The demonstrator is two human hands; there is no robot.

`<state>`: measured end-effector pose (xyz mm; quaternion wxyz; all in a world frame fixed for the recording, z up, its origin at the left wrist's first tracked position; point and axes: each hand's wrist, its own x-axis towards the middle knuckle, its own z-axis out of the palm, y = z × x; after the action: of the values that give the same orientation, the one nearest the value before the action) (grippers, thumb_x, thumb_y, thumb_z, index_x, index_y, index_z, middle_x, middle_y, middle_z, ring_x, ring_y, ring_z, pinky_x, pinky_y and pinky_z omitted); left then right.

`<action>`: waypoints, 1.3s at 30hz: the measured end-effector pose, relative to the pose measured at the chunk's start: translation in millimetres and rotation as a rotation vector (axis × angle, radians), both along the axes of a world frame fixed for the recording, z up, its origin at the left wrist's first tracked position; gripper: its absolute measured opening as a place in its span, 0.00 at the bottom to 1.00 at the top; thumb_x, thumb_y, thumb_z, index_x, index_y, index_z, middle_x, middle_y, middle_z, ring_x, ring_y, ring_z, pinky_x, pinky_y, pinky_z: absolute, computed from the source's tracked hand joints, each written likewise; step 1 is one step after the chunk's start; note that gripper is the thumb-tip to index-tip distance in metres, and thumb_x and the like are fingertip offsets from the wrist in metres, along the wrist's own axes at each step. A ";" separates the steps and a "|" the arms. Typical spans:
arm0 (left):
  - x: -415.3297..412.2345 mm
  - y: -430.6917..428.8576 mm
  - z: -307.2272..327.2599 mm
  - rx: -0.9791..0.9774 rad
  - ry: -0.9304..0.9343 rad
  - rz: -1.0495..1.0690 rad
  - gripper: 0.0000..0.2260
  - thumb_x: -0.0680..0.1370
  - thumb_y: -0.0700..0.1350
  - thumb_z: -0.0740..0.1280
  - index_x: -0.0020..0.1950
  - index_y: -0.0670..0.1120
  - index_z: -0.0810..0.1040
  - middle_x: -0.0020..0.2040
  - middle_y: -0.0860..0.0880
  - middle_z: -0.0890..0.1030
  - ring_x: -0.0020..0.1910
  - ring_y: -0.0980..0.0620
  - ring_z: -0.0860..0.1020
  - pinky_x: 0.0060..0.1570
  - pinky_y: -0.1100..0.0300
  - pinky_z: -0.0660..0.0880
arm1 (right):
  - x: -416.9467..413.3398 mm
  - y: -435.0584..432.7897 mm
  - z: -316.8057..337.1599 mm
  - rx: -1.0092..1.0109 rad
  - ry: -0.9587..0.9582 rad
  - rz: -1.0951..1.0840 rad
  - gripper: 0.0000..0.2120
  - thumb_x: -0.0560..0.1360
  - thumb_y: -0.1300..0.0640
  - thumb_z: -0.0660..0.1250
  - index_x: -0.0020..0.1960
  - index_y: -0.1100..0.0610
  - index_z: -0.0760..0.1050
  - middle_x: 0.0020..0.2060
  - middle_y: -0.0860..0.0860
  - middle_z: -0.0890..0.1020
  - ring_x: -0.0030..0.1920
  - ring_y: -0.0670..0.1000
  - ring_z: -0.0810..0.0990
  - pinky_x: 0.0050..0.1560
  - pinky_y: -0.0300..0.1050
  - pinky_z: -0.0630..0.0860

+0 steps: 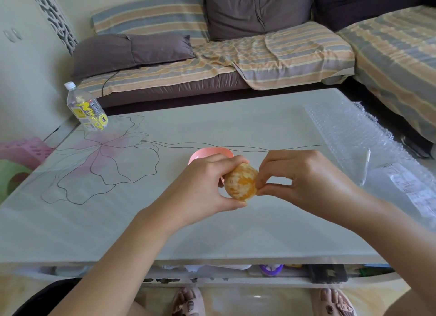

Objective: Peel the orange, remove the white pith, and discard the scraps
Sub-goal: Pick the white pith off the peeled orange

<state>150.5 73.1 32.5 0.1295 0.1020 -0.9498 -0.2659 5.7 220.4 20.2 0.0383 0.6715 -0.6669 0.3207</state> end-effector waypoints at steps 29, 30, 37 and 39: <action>-1.1 7.8 7.2 0.584 0.122 0.055 0.23 0.61 0.43 0.80 0.54 0.54 0.82 0.53 0.46 0.83 0.48 0.52 0.82 0.46 0.67 0.76 | 4.6 5.6 1.9 -0.331 -0.154 -0.064 0.07 0.74 0.56 0.67 0.45 0.57 0.81 0.41 0.44 0.79 0.40 0.41 0.78 0.42 0.35 0.74; -2.1 8.8 6.6 0.624 0.133 0.056 0.21 0.60 0.44 0.80 0.52 0.54 0.83 0.51 0.45 0.83 0.47 0.52 0.83 0.46 0.66 0.77 | 4.9 5.0 0.8 -0.333 -0.144 -0.079 0.08 0.75 0.55 0.65 0.45 0.58 0.81 0.42 0.44 0.78 0.40 0.41 0.78 0.41 0.35 0.74; -8.7 17.9 -5.0 0.897 0.128 0.085 0.09 0.62 0.44 0.77 0.41 0.48 0.86 0.41 0.50 0.84 0.41 0.57 0.80 0.43 0.67 0.75 | 5.4 4.5 -4.3 -0.354 -0.131 -0.157 0.08 0.77 0.57 0.61 0.45 0.59 0.77 0.42 0.43 0.76 0.42 0.39 0.75 0.43 0.28 0.70; -11.3 20.8 -10.1 1.006 0.125 0.120 0.10 0.59 0.50 0.76 0.39 0.49 0.86 0.40 0.52 0.83 0.40 0.57 0.79 0.42 0.65 0.75 | 5.4 4.6 -4.6 -0.356 -0.110 -0.176 0.08 0.77 0.57 0.60 0.46 0.59 0.76 0.42 0.43 0.76 0.42 0.40 0.76 0.41 0.28 0.70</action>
<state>139.2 93.9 22.4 0.1359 0.1900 -0.6873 -0.6878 11.1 225.0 15.6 0.1478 0.5748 -0.6568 0.4652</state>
